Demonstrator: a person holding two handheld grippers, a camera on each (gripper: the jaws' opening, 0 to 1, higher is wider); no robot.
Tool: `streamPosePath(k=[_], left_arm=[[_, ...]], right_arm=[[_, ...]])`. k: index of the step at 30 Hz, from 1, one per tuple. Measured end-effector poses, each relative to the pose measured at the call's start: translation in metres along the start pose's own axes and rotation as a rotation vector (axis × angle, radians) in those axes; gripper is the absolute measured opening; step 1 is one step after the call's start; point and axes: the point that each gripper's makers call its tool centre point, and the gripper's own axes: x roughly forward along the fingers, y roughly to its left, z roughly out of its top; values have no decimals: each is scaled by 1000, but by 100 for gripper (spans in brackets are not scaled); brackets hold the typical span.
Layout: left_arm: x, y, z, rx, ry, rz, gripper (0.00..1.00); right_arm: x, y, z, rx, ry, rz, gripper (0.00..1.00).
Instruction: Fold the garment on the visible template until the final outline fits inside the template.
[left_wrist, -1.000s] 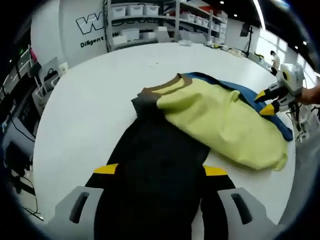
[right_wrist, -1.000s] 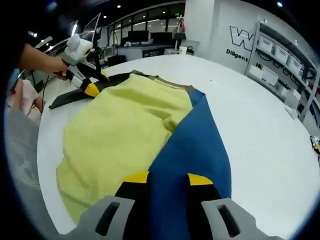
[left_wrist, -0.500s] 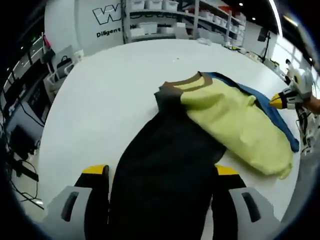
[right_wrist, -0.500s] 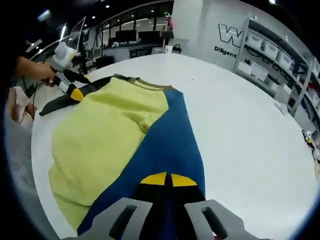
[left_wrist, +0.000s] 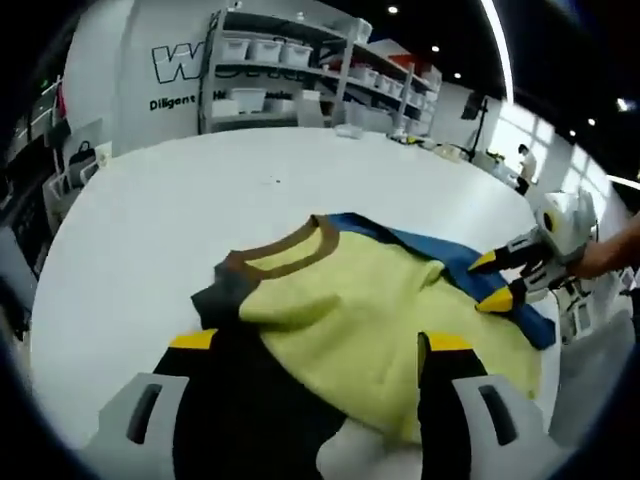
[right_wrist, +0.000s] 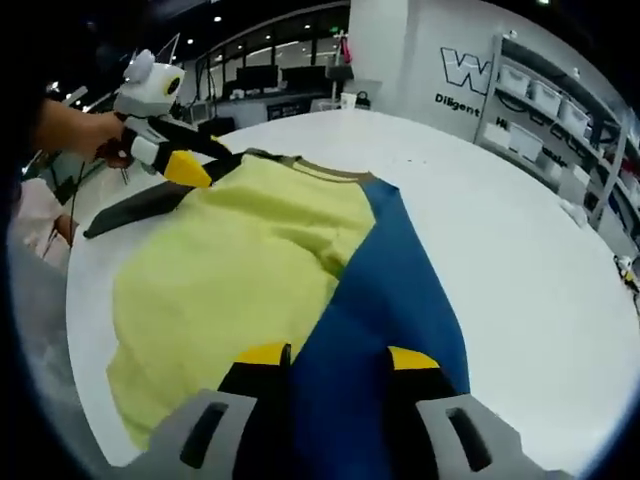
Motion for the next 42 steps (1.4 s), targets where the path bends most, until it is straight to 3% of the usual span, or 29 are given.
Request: streamPosePath(k=[3,4,9,11,19,25,28,32,36,42], left_arm=[[8,7,-8,15,32,14,75],[9,9,-9,12,36,17,75],[9,31,-9,3,34,83,81],[6,39,-9,16,33,109,83],[3,53,-19,-33,65,153,94],[-3,55,-13,-69,45,166,99],[-6,46,5,-47,-8,150,99],[-3,8,23,31,-45,46,97],[5,-32,15,58,-5,-61,97],[14,-53,7,67,11,-97,98]], right_arm=[[-1,-7,-3,-34,38,-8,1],[-1,-7,-2,-32,37,-1,0],[-3,-15,0,-20,26,-20,0],[-8,-24,8,-19,-9,-52,0],[-28,-69,28,78,-87,-131,0],[-39,-102,36,150,-111,-174,0],[-43,-115,39,188,-123,-185,0],[-44,-132,41,219,-124,-199,0],[-47,-151,39,240,-108,-218,0],[-47,-181,27,246,-60,-238,0]])
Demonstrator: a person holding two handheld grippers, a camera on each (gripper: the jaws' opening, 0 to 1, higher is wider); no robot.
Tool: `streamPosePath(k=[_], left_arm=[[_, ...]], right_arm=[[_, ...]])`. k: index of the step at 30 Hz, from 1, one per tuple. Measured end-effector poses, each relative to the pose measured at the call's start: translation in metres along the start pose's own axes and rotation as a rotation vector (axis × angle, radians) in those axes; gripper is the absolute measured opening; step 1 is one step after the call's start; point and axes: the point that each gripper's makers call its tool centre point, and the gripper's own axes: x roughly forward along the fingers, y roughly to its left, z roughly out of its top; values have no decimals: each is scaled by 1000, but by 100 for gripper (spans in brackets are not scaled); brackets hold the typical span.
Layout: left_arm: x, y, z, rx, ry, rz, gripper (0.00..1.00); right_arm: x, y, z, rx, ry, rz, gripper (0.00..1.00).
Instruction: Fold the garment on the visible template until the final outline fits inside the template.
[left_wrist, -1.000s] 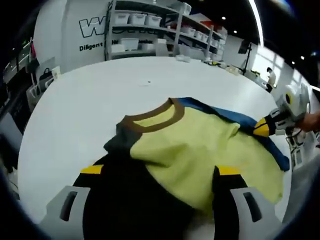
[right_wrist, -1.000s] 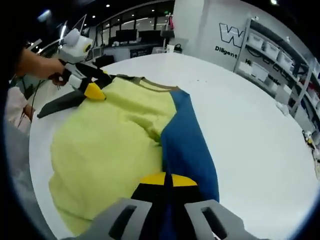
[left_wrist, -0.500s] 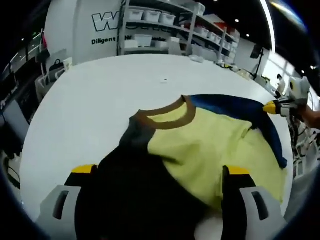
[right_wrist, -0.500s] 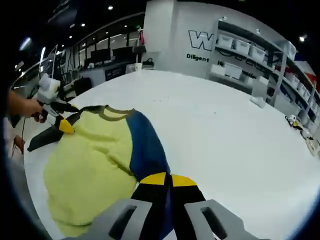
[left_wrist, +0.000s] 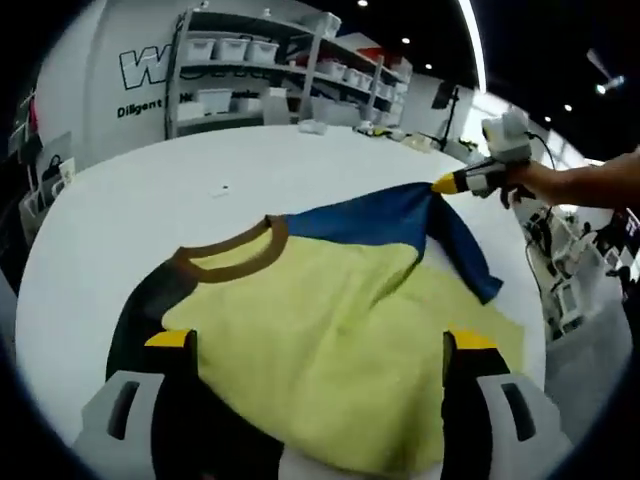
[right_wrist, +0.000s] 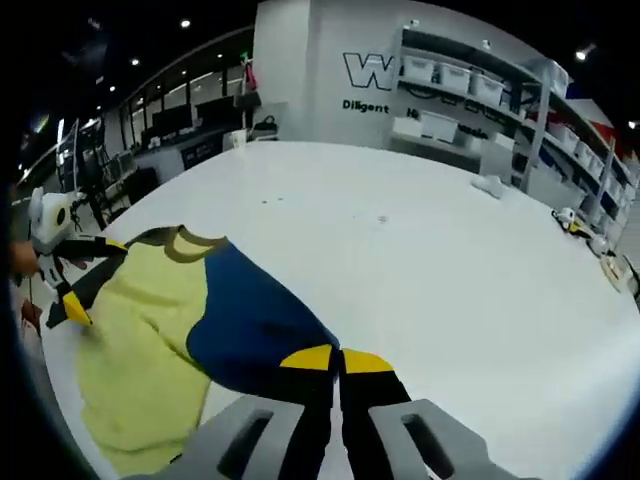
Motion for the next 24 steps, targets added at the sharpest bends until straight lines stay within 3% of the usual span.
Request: streamPosePath(k=[5,9,12,14,17,24], left_arm=[[3,-5,1,-33,1,-12,98],[5,-10,4,-32,1,-19,97],[3,-11,10,-38,-19,-17,97],[4,-9,11,-31,-23,-15,97],[2,-9,11,-8,-23,-6,97],[-6,-5,15,58,-27,26,97]], right_arm=[[7,-20,-2,3,17,-2,0],[12,-31,-5,-85,40,-16,0],[5,-31,-1,-66,-8,-11,16],[-2,-31,-4,-55,-12,-13,20],[-14,-21,-14,-20,-20,13,19],[-39,22,-42,-118,-59,97,32]])
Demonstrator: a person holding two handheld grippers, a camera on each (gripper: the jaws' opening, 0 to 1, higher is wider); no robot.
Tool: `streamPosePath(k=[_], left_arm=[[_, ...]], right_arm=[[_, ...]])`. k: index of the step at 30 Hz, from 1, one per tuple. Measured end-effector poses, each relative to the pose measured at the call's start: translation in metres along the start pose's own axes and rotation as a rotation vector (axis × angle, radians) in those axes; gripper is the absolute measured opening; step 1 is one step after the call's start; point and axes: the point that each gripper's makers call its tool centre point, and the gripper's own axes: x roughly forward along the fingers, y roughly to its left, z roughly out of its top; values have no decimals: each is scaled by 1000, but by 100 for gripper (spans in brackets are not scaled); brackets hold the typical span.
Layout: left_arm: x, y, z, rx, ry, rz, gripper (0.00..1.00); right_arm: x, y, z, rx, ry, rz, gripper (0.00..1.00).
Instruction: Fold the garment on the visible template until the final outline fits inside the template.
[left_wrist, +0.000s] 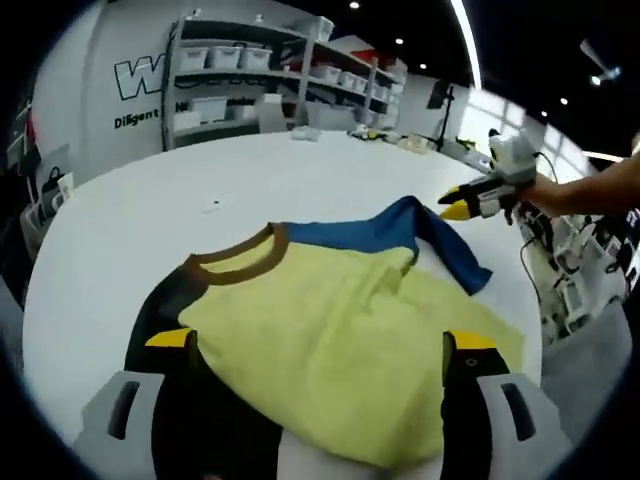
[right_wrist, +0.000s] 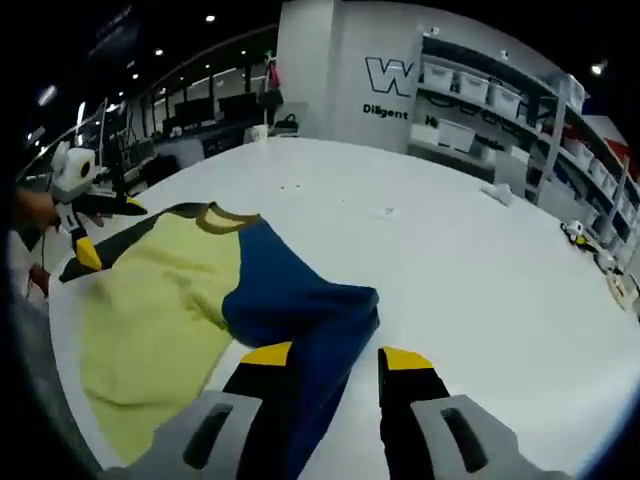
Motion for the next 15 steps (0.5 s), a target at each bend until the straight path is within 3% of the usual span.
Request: streamPosePath(k=[2,5,10,15], left_arm=[[-5,1,3,24,-9,10,98],[-16,-1,8,44,-16,21,98],[-37,-8,15,49,-59,38,96],[-56,-20,9,49,-79,50,96]], right_arm=[[-6,15,-3,-26,-13,37,36],[-15,44,-15,-87,-6,126,34],[-23,85,-44,-105,61,229,33],[-21,95,-67,-174,123,223,25]])
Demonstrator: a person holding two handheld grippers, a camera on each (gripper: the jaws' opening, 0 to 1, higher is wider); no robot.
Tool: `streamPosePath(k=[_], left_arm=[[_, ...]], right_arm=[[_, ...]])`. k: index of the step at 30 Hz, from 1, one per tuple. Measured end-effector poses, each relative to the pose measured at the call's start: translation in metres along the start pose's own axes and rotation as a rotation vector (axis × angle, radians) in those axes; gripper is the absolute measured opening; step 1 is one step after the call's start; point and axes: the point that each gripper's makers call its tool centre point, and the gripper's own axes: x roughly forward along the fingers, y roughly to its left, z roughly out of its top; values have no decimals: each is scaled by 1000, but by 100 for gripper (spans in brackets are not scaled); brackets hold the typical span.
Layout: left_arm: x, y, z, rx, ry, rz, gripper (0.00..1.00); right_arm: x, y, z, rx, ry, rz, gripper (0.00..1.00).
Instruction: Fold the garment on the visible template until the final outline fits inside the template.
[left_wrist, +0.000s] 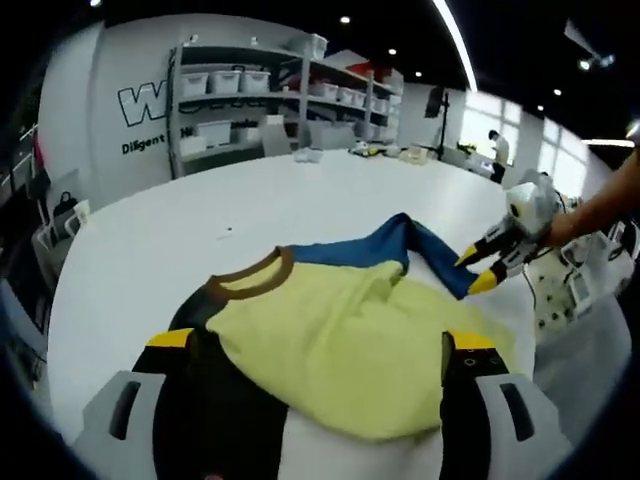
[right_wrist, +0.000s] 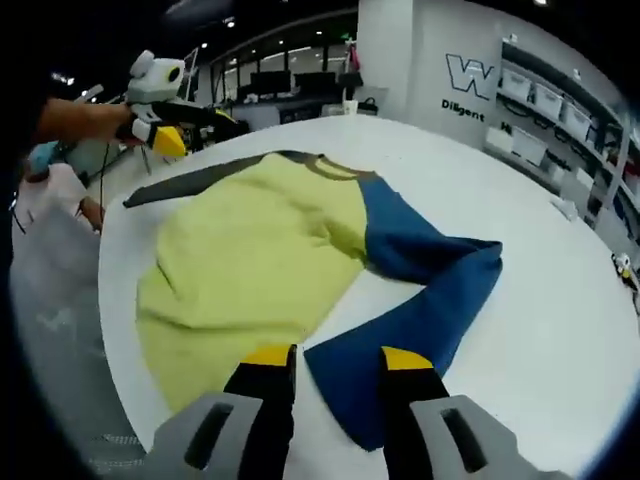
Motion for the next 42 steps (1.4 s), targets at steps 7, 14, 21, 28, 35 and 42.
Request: streamPosePath(k=[7,14,21,28,35,42], left_arm=[[-26,-7,-15,17,-1,9,95],[-47,-6,-29,-3,-1,35,95],[-54,-2,-31,-7,-5,51,94],[-59,1,-27,-11,-24,55,94],[-65,8,-24,-20,-30,71,94],[-69,11,-27,-31,-26,79,95]], right_arm=[[2,1,-10,6,57,-10,13],[2,-15,-1,-39,59,-75,0],[-38,-71,49,128,-119,-209,0],[-98,-131,73,296,-229,-334,0],[-145,-178,74,510,-304,-406,0],[-160,-203,44,603,-260,-452,0]])
